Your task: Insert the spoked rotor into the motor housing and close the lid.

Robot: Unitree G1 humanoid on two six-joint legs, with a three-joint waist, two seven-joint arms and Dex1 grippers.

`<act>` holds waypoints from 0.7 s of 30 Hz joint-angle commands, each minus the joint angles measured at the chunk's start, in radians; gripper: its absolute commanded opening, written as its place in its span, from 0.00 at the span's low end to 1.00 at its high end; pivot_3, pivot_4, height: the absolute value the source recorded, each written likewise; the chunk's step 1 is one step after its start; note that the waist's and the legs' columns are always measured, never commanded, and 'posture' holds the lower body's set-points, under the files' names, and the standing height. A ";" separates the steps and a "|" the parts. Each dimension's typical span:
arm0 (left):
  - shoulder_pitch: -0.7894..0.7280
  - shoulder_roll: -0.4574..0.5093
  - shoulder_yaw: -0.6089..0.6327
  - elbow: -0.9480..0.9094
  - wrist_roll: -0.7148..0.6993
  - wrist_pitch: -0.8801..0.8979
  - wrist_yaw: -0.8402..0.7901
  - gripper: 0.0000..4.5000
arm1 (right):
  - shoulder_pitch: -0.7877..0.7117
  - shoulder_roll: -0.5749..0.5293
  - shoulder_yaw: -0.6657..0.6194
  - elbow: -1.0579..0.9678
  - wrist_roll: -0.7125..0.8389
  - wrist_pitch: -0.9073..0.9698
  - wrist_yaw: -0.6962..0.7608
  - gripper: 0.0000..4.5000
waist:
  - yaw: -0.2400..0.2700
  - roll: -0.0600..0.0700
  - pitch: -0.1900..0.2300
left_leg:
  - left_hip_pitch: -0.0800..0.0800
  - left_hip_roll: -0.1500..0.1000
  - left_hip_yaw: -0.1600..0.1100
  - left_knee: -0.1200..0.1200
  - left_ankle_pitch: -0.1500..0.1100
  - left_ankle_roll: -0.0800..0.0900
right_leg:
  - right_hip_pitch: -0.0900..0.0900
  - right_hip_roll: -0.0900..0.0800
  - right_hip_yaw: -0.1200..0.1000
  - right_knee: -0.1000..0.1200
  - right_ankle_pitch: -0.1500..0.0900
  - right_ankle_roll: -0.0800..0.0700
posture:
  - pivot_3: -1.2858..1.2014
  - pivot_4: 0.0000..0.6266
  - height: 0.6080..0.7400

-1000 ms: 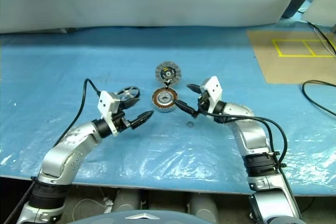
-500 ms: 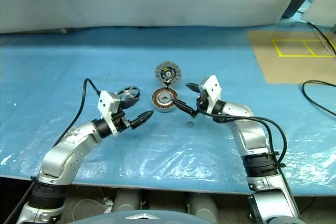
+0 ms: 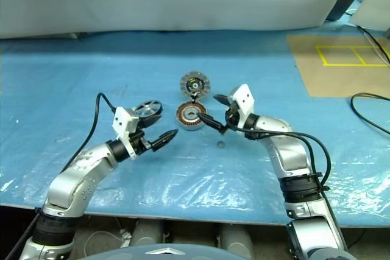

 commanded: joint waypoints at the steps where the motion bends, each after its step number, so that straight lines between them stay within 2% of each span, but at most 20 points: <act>1: -0.013 0.012 0.029 -0.016 -0.011 -0.017 -0.010 1.00 | -0.036 -0.014 -0.005 -0.051 0.020 0.013 0.012 1.00 | 0.000 0.000 0.000 | 0.000 0.000 0.000 0.000 0.000 0.000 | 0.000 0.000 0.000 0.000 0.000 0.000 | 0.52 0.24 1.00; 6: -0.022 0.033 0.028 -0.025 -0.022 0.000 -0.029 1.00 | -0.076 -0.059 -0.007 -0.052 0.044 0.055 0.074 1.00 | 0.001 0.000 0.000 | 0.000 0.000 0.000 0.000 0.000 0.000 | 0.000 0.000 0.000 0.000 0.000 0.000 | 0.52 0.24 1.00; 10: -0.035 0.070 0.032 -0.038 -0.032 0.016 -0.058 1.00 | -0.142 -0.125 0.030 -0.063 0.076 0.118 0.187 1.00 | 0.000 0.000 0.000 | 0.000 0.000 0.000 0.000 0.000 0.000 | 0.000 0.000 0.000 0.000 0.000 0.000 | 0.52 0.24 1.00; 16: -0.068 0.150 0.041 -0.043 -0.043 0.017 -0.133 1.00 | -0.342 -0.187 0.150 -0.006 0.084 0.234 0.375 1.00 | -0.003 0.000 0.000 | 0.001 0.001 0.000 0.001 0.000 0.000 | 0.000 0.000 0.000 0.002 0.000 -0.001 | 0.52 0.24 1.00; 21: -0.059 0.212 0.049 -0.031 -0.033 -0.018 -0.202 1.00 | -0.541 -0.190 0.292 0.144 0.022 0.283 0.540 1.00 | -0.001 0.000 0.000 | 0.000 0.001 0.000 0.001 0.000 0.001 | 0.000 0.000 0.000 0.002 0.000 -0.001 | 0.52 0.24 1.00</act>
